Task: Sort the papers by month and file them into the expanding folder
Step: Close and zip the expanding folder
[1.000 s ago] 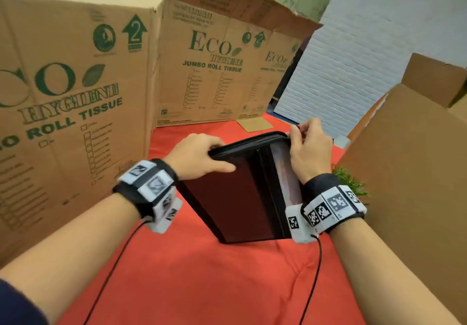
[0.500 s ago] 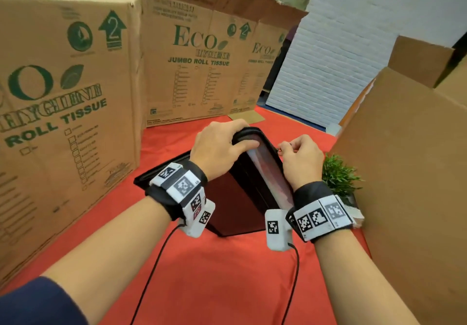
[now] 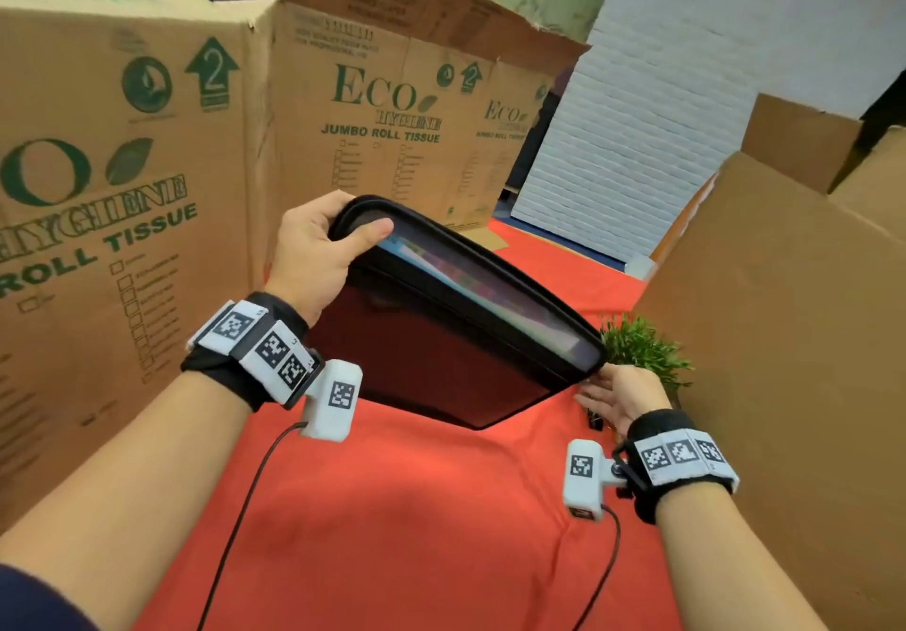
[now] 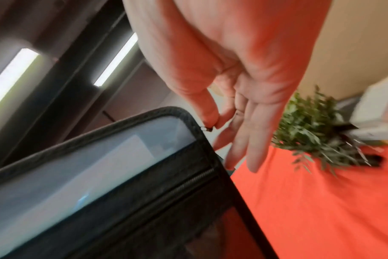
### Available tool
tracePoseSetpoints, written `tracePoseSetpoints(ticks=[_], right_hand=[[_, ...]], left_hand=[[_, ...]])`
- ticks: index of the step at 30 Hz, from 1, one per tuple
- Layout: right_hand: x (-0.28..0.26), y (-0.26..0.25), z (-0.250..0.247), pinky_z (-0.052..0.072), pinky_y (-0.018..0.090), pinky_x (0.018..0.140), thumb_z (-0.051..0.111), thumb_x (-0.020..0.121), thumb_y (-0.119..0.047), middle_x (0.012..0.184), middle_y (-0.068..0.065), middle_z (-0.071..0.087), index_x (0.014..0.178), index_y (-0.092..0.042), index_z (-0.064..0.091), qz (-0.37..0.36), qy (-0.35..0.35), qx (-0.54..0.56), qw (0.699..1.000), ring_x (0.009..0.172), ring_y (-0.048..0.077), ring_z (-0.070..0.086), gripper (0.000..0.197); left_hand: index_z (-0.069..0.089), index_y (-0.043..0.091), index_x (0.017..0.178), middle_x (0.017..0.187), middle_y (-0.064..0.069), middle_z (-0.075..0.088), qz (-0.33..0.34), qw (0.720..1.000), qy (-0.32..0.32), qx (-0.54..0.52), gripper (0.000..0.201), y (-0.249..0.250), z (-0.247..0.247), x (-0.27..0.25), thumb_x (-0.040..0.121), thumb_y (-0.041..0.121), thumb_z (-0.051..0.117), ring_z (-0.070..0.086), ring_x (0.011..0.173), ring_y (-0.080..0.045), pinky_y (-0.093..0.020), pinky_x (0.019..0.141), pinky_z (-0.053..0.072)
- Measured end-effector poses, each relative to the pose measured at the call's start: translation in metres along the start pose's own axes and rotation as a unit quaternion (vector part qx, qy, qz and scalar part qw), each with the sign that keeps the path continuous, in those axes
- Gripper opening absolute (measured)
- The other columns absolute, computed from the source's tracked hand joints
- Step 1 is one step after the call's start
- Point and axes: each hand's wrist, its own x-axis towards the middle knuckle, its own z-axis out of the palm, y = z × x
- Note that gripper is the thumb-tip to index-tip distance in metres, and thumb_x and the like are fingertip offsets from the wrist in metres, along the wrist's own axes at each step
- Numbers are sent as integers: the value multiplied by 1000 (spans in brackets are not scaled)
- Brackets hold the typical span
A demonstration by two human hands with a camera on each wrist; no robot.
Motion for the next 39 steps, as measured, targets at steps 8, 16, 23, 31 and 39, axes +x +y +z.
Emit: tracePoseSetpoints(ticks=[8, 16, 23, 31, 39], right_hand=[[14, 11, 4, 55, 28, 49, 53, 96, -11, 81, 17, 58, 79, -13, 46, -135, 118, 46, 983, 71, 26, 61, 18], [2, 53, 14, 41, 34, 77, 56, 93, -23, 81, 10, 57, 85, -7, 52, -154, 168, -193, 954, 85, 32, 56, 19], [7, 69, 0, 54, 37, 68, 54, 96, -7, 82, 14, 59, 72, -12, 44, -38, 55, -15, 998, 76, 24, 61, 27], [3, 136, -4, 45, 34, 62, 35, 93, 11, 80, 15, 56, 70, -14, 35, 93, 51, -49, 993, 71, 24, 58, 34], [8, 116, -42, 47, 36, 86, 65, 89, -37, 93, 10, 70, 84, -17, 61, -87, 69, -308, 945, 92, 27, 64, 21]], left_hand=[[63, 13, 78, 71, 6, 63, -84, 990, -80, 84, 19, -23, -17, -8, 75, 14, 82, 56, 68, -7, -19, 66, 45], [69, 39, 104, 104, 17, 70, -65, 845, -283, 448, 44, -71, 19, -41, 76, 71, 61, 63, 102, -10, -33, 90, 47], [61, 27, 109, 105, 4, 69, 53, 766, -329, 550, 31, -82, 77, -56, 95, 51, 49, 61, 102, -23, -34, 82, 34], [63, 30, 81, 68, 9, 65, 119, 838, -238, 476, 24, -64, 82, -36, 88, 53, 59, 52, 67, -14, -28, 85, 25], [72, 34, 106, 102, 15, 72, 136, 801, -330, 480, 29, -23, 80, 3, 85, 52, 64, 60, 98, -10, -36, 104, 28]])
